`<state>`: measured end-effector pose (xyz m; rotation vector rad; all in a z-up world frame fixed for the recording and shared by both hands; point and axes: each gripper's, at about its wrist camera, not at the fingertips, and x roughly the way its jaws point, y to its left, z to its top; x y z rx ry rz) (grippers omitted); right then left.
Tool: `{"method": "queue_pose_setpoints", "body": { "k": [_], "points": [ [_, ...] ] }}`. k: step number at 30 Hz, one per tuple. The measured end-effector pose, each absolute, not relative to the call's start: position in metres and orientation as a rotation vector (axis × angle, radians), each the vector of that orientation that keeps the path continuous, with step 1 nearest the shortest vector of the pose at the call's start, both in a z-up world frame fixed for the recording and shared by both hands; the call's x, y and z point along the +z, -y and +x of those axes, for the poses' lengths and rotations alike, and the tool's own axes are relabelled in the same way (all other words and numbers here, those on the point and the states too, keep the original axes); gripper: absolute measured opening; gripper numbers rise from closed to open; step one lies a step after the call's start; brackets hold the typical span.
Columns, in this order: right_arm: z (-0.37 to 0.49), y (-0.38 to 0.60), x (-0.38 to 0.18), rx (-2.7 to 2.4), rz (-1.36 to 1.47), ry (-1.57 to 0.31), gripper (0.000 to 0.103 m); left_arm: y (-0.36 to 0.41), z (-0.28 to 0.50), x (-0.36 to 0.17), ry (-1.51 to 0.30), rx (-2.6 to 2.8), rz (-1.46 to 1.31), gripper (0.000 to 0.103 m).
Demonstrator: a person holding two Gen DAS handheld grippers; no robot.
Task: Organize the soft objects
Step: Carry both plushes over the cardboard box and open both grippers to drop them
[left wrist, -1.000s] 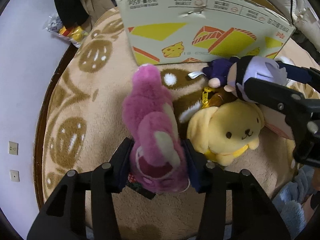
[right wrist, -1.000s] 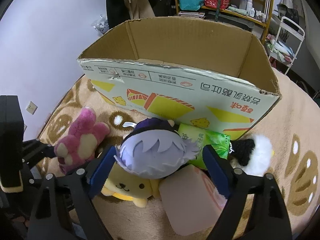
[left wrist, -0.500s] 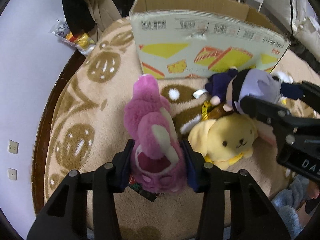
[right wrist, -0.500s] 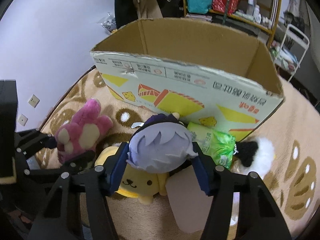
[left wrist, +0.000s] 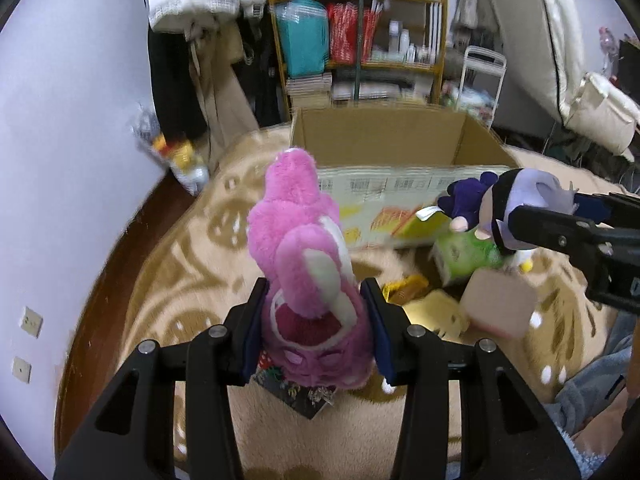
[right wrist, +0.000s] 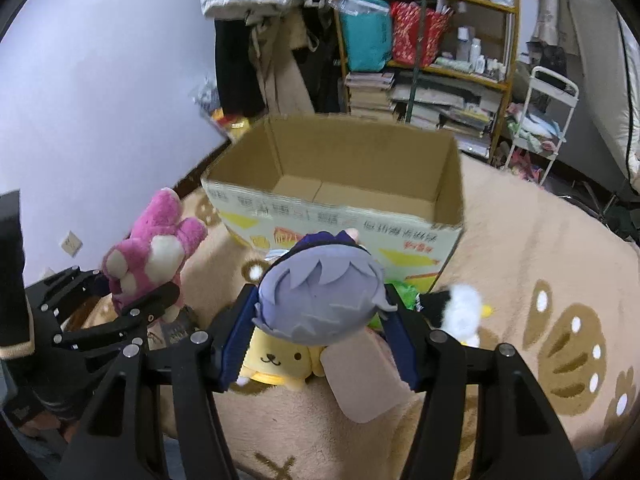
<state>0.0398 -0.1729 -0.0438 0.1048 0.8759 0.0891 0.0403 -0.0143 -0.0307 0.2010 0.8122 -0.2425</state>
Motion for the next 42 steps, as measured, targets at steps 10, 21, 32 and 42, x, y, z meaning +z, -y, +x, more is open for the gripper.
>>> {"method": "queue_pose_setpoints", "body": {
  "k": [10, 21, 32, 42],
  "points": [
    [0.037, 0.196, 0.007, 0.012, 0.132, -0.772, 0.064, 0.018, 0.043, 0.033, -0.644, -0.271, 0.205, 0.045],
    [0.072, 0.216, 0.030, -0.008, 0.161, -0.684, 0.064, 0.031, 0.091, 0.057, -0.606, -0.288, 0.201, 0.045],
    [0.102, 0.223, 0.007, -0.023, 0.148, -0.679, 0.065, 0.055, 0.128, 0.024, -0.630, -0.312, 0.268, 0.045],
    [0.109, 0.224, -0.032, -0.026, 0.135, -0.722, 0.065, 0.069, 0.142, -0.011, -0.717, -0.346, 0.274, 0.045]
  ]
}}
